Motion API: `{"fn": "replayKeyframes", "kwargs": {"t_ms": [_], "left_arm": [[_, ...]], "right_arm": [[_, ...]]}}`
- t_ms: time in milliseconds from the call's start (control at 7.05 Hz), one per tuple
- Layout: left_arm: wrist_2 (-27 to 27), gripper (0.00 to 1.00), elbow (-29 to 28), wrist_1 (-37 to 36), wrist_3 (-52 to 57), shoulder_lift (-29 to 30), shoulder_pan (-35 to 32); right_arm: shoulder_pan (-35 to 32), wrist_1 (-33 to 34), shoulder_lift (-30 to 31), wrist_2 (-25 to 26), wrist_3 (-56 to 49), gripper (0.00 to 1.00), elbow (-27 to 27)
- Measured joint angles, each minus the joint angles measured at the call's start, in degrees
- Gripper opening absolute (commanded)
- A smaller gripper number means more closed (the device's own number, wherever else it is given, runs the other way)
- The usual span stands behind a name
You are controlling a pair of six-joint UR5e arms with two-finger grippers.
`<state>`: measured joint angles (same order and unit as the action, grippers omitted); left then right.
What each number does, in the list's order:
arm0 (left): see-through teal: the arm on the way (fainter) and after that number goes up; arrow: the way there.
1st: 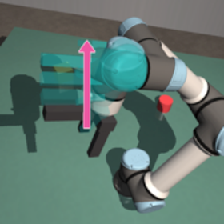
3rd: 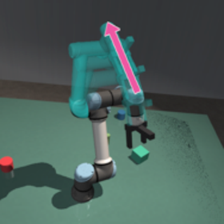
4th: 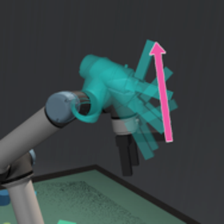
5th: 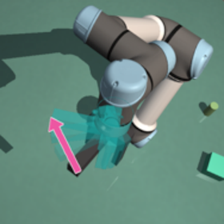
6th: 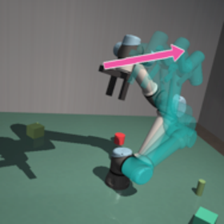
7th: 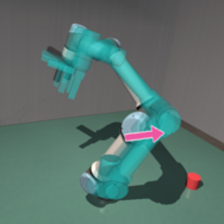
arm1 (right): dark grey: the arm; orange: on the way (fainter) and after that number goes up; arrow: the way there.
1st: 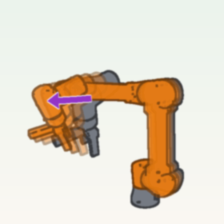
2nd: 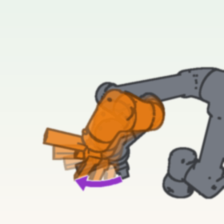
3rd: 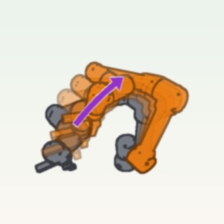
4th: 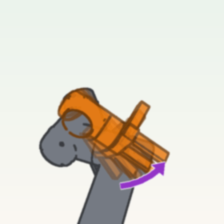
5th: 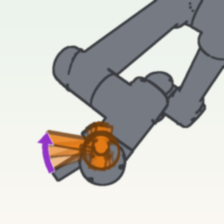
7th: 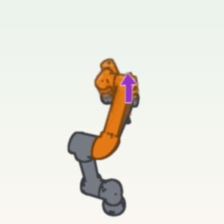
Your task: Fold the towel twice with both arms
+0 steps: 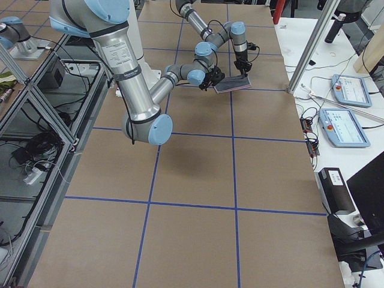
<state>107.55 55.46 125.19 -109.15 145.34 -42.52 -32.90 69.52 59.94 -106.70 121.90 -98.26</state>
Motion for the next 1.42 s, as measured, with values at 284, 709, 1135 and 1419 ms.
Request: {"fn": "replayKeyframes", "kwargs": {"t_ms": [284, 709, 1135, 1419], "left_arm": [[0.3, 1.0, 8.4, -6.5, 0.9, -3.1, -0.3], [-0.2, 0.96, 20.6, -12.3, -6.5, -10.0, 3.9], [-3.2, 0.87, 24.8, -12.7, -16.6, -10.7, 10.3], [-4.4, 0.86, 25.0, -12.8, -18.8, -11.2, 12.7]], "right_arm": [[-0.8, 0.0, 0.0, -1.2, 0.0, 1.0, 0.0], [-1.6, 0.1, 0.0, -2.3, 0.0, 1.0, -0.2], [-2.0, 0.6, 0.3, -2.4, -0.1, 1.0, -0.8], [-4.4, 0.8, 1.9, -3.6, -3.2, 1.0, -0.7]]}}
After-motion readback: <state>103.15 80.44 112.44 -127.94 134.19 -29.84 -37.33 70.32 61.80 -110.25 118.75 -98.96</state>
